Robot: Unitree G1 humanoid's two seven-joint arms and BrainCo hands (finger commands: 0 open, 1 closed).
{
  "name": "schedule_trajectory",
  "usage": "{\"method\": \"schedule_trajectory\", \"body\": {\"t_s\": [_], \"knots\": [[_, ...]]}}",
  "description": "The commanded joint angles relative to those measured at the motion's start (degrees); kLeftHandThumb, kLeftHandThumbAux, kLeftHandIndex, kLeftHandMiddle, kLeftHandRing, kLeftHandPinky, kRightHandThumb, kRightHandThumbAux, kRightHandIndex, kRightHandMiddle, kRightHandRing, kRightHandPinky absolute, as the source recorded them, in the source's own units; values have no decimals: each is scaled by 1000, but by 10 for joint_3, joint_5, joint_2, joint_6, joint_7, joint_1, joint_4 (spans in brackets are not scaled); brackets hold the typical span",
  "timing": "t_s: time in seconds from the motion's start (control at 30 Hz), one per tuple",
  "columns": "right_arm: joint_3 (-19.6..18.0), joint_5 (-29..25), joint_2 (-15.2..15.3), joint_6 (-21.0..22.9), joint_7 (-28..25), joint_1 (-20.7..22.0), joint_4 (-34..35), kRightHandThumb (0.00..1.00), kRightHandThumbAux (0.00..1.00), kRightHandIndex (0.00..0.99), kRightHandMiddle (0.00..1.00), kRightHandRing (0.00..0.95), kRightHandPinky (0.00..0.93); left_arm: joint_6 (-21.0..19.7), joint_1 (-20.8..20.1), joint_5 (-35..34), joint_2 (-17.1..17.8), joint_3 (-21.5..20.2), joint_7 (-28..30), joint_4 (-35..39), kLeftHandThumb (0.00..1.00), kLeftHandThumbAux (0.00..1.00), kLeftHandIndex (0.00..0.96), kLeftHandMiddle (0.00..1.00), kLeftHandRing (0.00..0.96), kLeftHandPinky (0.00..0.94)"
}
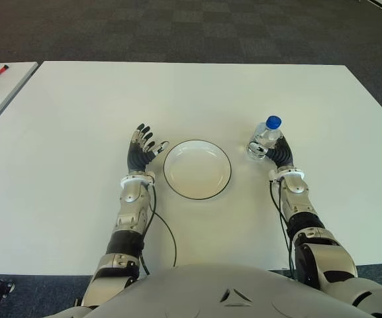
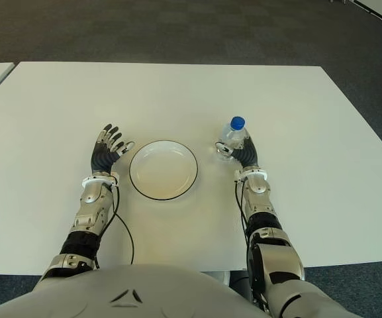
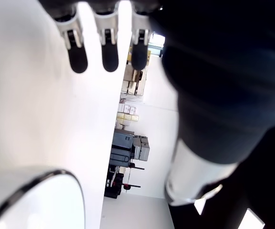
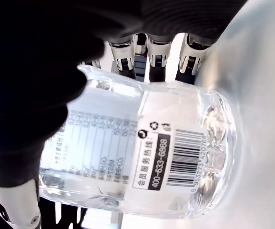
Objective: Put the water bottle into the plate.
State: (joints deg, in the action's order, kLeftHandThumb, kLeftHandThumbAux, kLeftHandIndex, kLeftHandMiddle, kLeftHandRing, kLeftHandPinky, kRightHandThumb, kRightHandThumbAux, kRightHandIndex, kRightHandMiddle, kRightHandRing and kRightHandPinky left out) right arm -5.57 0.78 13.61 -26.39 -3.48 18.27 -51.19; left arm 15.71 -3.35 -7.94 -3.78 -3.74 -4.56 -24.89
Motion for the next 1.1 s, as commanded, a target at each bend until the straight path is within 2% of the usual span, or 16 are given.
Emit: {"method": "schedule_trajectory", "body": {"t_s": [0.03, 0.63, 0.93, 1.0, 1.03, 1.07, 1.1], "knots": [[10, 12, -7, 13, 1, -1, -17, 0, 734, 0, 0, 0, 0, -7, 0, 2, -20, 0, -3, 0, 0, 938, 113, 137, 139, 183], [19, 26, -6, 19, 10, 7, -42, 0, 743, 0, 0, 0, 1, -13, 2, 1, -19, 0, -4, 5, 0, 932, 110, 134, 136, 178], [26, 43, -5, 8, 48, 11, -60, 9, 780, 0, 0, 0, 39, -12, 2, 1, -18, 0, -2, 6, 0, 936, 107, 133, 136, 180], [27, 48, -6, 2, 63, 12, -64, 65, 763, 4, 5, 6, 67, -12, 2, 1, -18, 0, -3, 5, 0, 935, 106, 133, 135, 177], [27, 49, -7, -1, 70, 13, -66, 131, 749, 18, 24, 29, 103, -13, 2, 1, -18, 0, -3, 5, 0, 934, 105, 132, 135, 176], [27, 51, -7, -5, 76, 13, -68, 156, 743, 24, 31, 38, 116, -13, 2, 1, -18, 0, -3, 5, 0, 934, 105, 132, 135, 175], [25, 51, -10, -14, 90, 13, -71, 232, 725, 42, 57, 69, 157, -13, 2, 1, -18, -1, -3, 5, 0, 934, 104, 132, 134, 175]]}}
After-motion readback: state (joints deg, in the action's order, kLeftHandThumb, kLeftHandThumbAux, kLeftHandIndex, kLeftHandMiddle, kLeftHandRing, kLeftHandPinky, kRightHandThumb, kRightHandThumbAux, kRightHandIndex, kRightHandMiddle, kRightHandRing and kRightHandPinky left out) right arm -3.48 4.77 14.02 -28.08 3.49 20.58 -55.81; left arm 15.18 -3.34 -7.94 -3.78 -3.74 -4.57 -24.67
